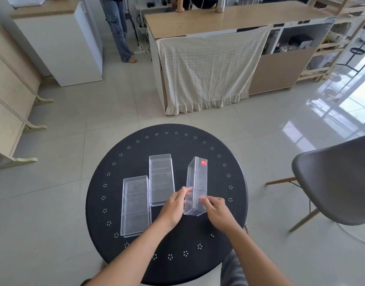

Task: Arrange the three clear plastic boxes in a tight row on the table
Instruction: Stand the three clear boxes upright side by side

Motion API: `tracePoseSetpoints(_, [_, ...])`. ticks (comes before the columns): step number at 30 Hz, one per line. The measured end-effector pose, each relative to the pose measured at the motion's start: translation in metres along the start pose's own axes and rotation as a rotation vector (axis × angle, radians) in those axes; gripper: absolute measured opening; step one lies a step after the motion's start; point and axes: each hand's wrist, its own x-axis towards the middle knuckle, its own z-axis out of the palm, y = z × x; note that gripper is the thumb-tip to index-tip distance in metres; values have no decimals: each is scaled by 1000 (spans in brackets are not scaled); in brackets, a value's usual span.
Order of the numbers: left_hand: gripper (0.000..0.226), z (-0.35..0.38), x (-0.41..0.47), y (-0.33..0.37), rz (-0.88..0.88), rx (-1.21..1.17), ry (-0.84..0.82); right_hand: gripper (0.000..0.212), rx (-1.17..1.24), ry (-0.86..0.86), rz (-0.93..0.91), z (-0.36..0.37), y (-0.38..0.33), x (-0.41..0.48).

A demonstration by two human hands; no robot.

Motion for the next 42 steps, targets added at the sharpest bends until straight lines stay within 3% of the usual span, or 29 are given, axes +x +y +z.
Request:
tracePoseSetpoints(6, [57,16,-2,-1,77,111,18,36,243,-18,120,-5,-31,-12])
tracePoseSetpoints(10, [62,20,-5,-2,63,144,-18,74,153,-37,112,-7,-25,-2])
tracePoseSetpoints(13, [53,14,-5,-1,92,248,-32,70,62,79,181,-5,-8,12])
tracePoseSetpoints(18, [38,-18,-8,-3,227,441,200,50,-91,185,155,-10,-15,15])
tracePoseSetpoints(21, [33,-44,-12,-21,279,588,467,43,-152,214,154,-12,-14,19])
tracePoseSetpoints(22, [38,-51,-15,-27,245,674,573,44,-169,221,158,-11,-13,20])
tracePoseSetpoints(24, [73,-62,-23,-37,46,775,686,45,-203,214,169,-10,-10,21])
tracePoseSetpoints(27, [129,-73,-37,-49,-229,785,617,42,-262,187,195,-6,-9,20])
tracePoseSetpoints(30, [149,-81,-44,-60,-369,746,588,34,-237,219,230,3,-15,17])
tracePoseSetpoints(32, [146,-85,-46,-66,-412,687,591,51,-265,296,262,11,-27,11])
tracePoseSetpoints(34, [131,-90,-47,-75,-393,624,606,58,-310,345,135,18,-42,5])
tracePoseSetpoints(37, [112,-106,-51,-89,-344,607,576,48,-366,285,-131,35,-58,4])
tracePoseSetpoints(42, [124,-146,-61,-107,-328,600,507,40,-396,-36,-358,77,-84,4])
